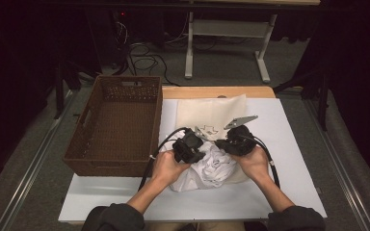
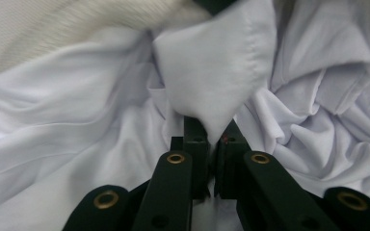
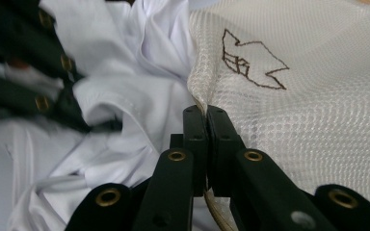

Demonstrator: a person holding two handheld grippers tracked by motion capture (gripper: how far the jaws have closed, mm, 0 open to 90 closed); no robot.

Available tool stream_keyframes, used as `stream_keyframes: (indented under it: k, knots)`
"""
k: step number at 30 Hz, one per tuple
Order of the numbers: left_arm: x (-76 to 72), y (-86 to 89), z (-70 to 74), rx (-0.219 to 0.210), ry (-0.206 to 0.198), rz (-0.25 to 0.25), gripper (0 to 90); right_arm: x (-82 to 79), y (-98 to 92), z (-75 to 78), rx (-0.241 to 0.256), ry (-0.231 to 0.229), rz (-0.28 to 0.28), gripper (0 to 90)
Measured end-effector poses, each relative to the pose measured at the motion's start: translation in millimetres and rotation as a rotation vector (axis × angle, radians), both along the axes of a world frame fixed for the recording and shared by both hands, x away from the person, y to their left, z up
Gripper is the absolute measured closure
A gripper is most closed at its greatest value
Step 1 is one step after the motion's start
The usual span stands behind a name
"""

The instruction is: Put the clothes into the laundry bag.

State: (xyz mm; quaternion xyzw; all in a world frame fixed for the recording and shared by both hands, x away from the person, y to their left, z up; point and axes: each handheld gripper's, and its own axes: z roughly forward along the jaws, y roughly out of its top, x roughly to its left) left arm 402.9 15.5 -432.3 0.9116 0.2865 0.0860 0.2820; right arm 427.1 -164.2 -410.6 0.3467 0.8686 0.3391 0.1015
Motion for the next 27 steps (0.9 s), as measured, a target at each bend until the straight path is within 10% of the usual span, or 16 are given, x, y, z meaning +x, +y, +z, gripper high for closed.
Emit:
stream_keyframes:
  k: [4,11,19,27]
  knots:
    - [1.7,-10.7,-6.0,0.021,-0.001,0.004,86.5,-2.6,-0.8,6.5,0.037,-0.018,0.0,89.1]
    - [23.8,0.2,-12.5,-0.108,0.043,0.107,84.0,-6.7,6.4,0.4,0.01,0.009,0.022,89.1]
    - [3.4,22.4,17.0,-0.085,0.004,0.097,50.2,-6.3,4.4,-12.7,-0.033,0.025,0.03,89.0]
    - [11.9,41.4,17.5,0.005,-0.003,0.261,39.0,-6.7,6.2,-13.1,-0.044,0.026,0.025,89.0]
